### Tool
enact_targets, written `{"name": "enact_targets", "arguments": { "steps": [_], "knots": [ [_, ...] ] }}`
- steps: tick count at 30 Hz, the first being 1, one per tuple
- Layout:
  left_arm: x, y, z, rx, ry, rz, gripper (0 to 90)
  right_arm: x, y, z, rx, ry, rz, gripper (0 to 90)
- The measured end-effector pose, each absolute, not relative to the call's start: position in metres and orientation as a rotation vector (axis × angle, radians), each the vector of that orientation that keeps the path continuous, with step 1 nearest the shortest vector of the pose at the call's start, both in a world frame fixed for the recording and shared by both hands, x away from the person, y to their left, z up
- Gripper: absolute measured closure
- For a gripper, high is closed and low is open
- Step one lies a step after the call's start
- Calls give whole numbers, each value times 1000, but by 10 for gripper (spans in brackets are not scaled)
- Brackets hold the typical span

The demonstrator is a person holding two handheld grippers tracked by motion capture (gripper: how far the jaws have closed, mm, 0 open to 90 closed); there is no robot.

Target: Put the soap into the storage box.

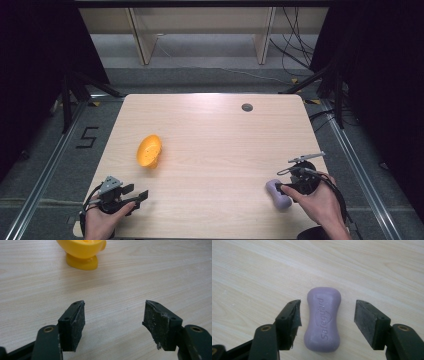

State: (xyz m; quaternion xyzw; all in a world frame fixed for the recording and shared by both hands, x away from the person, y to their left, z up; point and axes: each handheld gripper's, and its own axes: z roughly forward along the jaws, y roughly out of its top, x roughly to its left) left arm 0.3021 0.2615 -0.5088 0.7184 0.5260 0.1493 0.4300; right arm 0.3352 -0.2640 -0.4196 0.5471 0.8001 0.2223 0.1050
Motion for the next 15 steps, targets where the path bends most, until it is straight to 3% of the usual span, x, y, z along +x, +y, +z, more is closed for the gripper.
{"name": "enact_targets", "arguments": {
  "steps": [15],
  "knots": [
    [301,261,-509,1799,1301,364,330,353,-250,-425,1662,2540,379,438]
  ]
}}
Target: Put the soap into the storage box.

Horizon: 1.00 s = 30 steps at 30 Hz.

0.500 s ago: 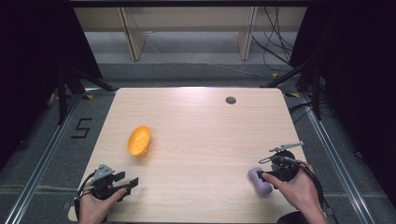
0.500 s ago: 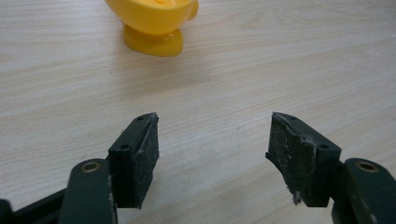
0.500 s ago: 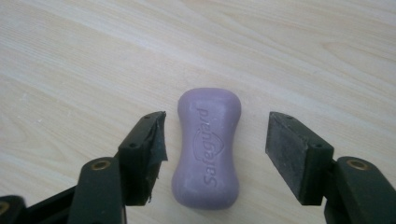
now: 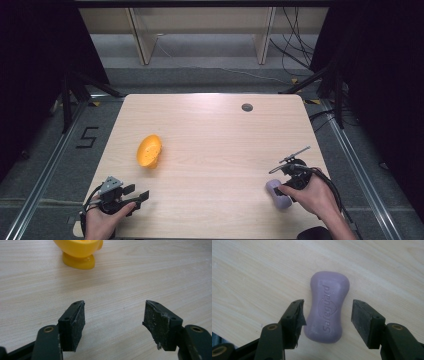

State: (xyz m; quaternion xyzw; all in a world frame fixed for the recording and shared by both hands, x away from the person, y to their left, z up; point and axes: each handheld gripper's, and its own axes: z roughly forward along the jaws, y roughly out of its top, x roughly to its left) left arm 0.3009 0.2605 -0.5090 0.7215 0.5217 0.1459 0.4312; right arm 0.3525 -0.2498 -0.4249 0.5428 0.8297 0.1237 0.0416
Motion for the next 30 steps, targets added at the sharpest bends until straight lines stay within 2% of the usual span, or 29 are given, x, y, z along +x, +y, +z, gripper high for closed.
{"name": "enact_targets", "arguments": {
  "steps": [14,30],
  "knots": [
    [301,260,-510,1791,1313,345,331,376,-236,-445,1631,2627,193,438],
    [302,261,-510,1791,1307,347,324,380,-231,-462,1771,2566,106,456]
  ]
}}
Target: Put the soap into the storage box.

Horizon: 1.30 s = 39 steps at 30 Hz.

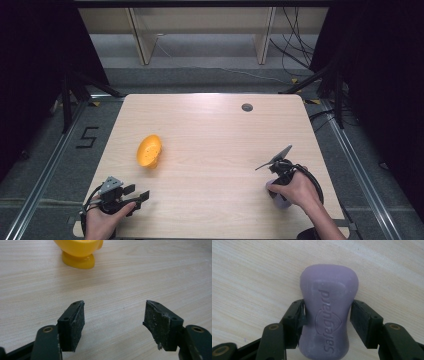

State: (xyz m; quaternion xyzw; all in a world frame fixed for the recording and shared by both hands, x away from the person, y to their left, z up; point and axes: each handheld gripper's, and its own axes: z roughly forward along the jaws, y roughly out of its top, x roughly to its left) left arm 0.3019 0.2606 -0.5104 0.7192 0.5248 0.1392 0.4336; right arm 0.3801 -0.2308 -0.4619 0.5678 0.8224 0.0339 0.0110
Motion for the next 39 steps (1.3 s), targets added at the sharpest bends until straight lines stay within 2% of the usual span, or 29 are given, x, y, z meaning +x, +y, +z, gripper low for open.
{"name": "enact_targets", "arguments": {
  "steps": [14,29,39],
  "knots": [
    [302,259,-511,1808,1302,345,323,381,-231,-471,1794,2591,74,490],
    [303,258,-511,1808,1289,346,323,385,-231,-472,1795,2616,68,485],
    [302,258,-512,1801,1293,343,323,379,-229,-473,1631,2637,71,500]
  ]
}}
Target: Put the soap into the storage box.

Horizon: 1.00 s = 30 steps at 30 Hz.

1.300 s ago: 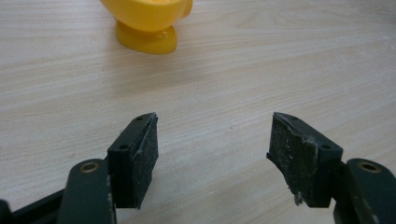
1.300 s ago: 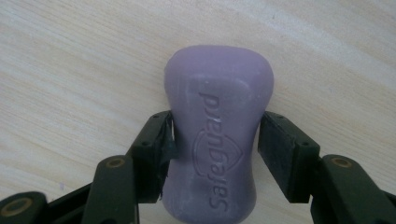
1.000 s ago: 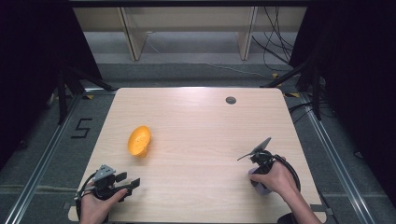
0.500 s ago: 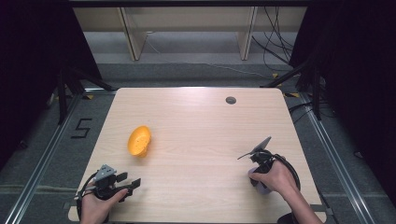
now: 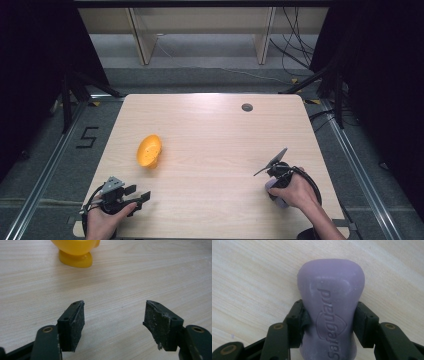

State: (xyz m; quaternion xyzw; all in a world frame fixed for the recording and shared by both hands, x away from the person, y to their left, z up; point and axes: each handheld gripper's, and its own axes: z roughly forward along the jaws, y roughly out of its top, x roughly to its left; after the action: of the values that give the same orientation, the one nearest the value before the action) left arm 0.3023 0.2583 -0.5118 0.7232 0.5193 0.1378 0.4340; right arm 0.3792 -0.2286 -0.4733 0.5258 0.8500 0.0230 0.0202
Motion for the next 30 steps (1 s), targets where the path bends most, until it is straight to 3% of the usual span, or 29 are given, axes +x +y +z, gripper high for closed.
{"name": "enact_targets", "arguments": {
  "steps": [30],
  "knots": [
    [301,258,-510,1813,1285,351,324,348,-212,-459,1074,2537,197,502]
  ]
}}
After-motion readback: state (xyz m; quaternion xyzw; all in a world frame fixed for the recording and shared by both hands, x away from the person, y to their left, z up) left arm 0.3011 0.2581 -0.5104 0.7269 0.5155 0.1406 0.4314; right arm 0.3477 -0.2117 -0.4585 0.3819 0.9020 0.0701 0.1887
